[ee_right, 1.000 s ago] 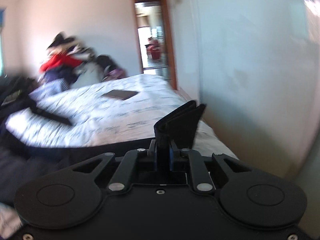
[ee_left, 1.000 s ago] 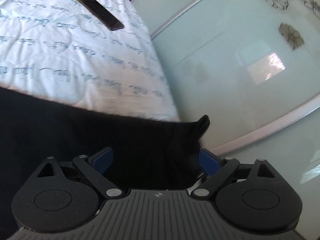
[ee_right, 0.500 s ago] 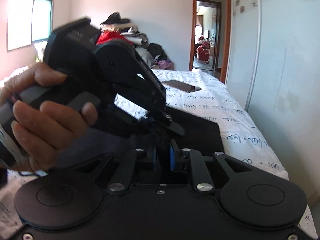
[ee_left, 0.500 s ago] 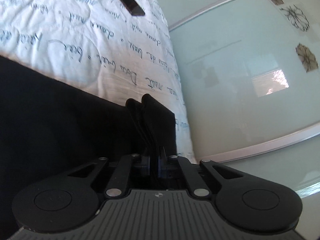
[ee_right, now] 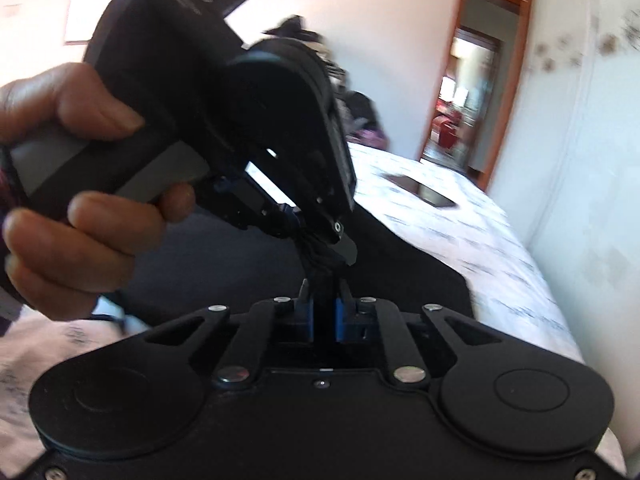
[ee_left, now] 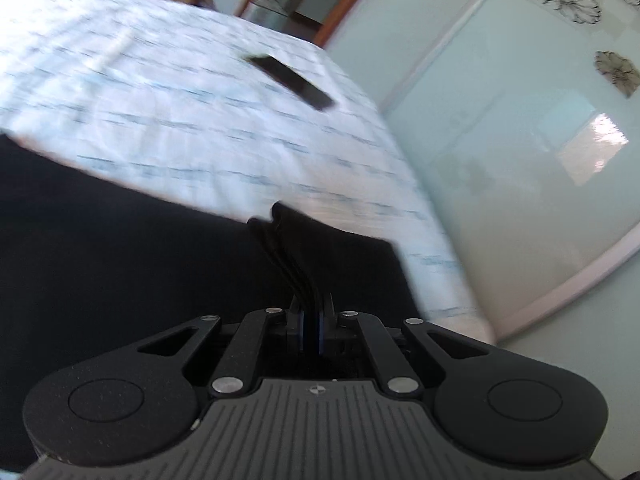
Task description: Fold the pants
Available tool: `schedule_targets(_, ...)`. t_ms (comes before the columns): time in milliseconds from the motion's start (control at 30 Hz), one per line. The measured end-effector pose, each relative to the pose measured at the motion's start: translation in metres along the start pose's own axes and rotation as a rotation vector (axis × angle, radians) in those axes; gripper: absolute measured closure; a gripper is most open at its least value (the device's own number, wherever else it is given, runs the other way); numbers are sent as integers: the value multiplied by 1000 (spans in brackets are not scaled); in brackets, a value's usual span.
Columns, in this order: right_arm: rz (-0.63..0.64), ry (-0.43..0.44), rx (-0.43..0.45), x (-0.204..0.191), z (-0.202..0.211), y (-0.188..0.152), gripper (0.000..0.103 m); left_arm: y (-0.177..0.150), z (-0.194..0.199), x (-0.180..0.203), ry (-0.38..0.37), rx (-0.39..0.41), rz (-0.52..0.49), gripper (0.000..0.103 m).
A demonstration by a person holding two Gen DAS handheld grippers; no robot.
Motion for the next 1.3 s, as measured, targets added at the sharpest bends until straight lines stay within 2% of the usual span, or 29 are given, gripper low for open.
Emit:
schedule_targets(200, 12, 156, 30, -47, -21, 17, 94, 19, 28, -55, 225, 55, -14, 98)
schedule_targets(367, 19, 229, 15, -71, -42, 23, 94, 30, 25, -96, 284, -14, 35, 97)
schedule_targets(433, 29, 238, 5, -74, -47, 23, 95, 28, 27, -101, 304, -14, 11, 94)
schedule_targets(467, 34, 236, 3, -73, -48, 23, 95, 27, 29, -103, 316, -9, 0, 91)
schedule_targets(500, 37, 235, -3, -72, -49, 22, 95, 25, 31, -104, 330, -1, -5, 82)
schedule_targets(600, 34, 250, -33, -75, -56, 23, 95, 29, 43, -109, 383, 48, -2, 69)
schedule_targets(667, 38, 252, -39, -75, -58, 21, 95, 36, 63, -112, 432, 119, -19, 53)
schedule_targets(700, 40, 249, -41, -74, -62, 24, 95, 39, 74, -115, 452, 148, -22, 49)
schedule_targets(767, 47, 243, -32, -77, -60, 27, 95, 46, 99, -121, 489, 192, -13, 30)
schedule_targets(867, 58, 233, -14, -79, -60, 28, 94, 50, 143, -137, 559, 230, 6, 25)
schedule_targets(967, 57, 229, 0, -79, -60, 26, 94, 52, 191, -161, 697, 236, 1, 22)
schedule_targets(1100, 49, 214, 57, -79, -46, 23, 94, 65, 272, -189, 1016, 340, -59, 21)
schedule_targets(1133, 48, 217, 55, -80, -48, 21, 94, 70, 286, -191, 1085, 374, -91, 17)
schedule_targets(1167, 54, 224, 36, -82, -52, 19, 94, 76, 298, -192, 1139, 404, -119, 8)
schedule_targets(1200, 65, 233, 11, -84, -58, 18, 94, 84, 306, -193, 1174, 420, -131, 6)
schedule_targets(1233, 79, 236, -7, -85, -57, 19, 94, 88, 308, -191, 1172, 425, -139, 5)
schedule_targets(1300, 105, 227, -10, -87, -55, 22, 94, 90, 295, -180, 1063, 410, -170, 4)
Point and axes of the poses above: each gripper's, at about its wrist camera, not at the fingertips, and z roughly against the way its jaws point, x to its right, y to its top, the point moved 3 cm from there along -z, roughly the way its jaws point, and after that the axes turned 7 degrees about x, right-handed, at the moved point
